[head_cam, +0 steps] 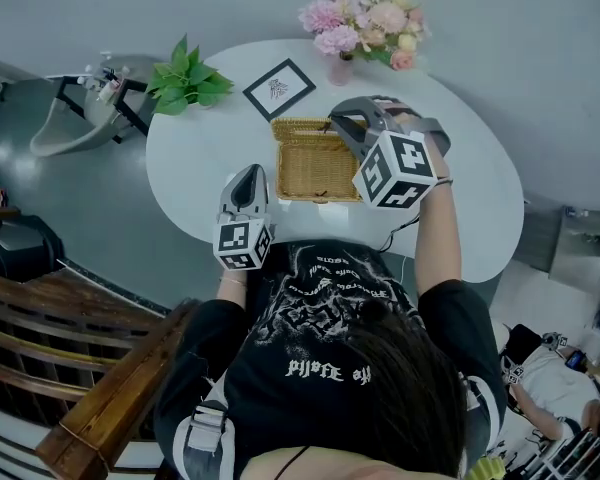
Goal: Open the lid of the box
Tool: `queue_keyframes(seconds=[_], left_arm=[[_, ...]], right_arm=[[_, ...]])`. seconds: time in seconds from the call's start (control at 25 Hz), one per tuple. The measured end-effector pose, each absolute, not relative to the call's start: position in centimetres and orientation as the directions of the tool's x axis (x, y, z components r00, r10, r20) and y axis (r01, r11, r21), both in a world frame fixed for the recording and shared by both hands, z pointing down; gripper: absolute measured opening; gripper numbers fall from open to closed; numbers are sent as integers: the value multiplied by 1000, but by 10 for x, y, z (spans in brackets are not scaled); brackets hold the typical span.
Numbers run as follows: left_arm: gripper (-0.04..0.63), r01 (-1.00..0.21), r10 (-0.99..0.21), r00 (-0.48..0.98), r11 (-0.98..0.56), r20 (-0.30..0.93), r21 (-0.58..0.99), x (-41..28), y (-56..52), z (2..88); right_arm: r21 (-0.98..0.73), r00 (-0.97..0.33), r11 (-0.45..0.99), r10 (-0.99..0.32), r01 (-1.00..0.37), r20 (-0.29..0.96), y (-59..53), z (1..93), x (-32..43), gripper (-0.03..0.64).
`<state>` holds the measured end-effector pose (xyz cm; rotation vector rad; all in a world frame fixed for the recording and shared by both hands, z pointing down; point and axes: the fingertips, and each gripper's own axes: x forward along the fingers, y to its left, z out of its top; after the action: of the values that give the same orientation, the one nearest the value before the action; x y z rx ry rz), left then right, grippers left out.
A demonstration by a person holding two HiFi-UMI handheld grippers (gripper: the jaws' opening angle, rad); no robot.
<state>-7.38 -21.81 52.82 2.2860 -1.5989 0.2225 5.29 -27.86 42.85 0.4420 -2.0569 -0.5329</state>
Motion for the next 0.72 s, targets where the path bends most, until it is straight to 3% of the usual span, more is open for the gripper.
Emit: queue_keyframes(seconds=[0.72], left_arm=[[25,-932,-869,359,-314,340,183,-70,-222,533]], right_arm=[[538,-480,833,-526,-127,702,-314,437,53,35]])
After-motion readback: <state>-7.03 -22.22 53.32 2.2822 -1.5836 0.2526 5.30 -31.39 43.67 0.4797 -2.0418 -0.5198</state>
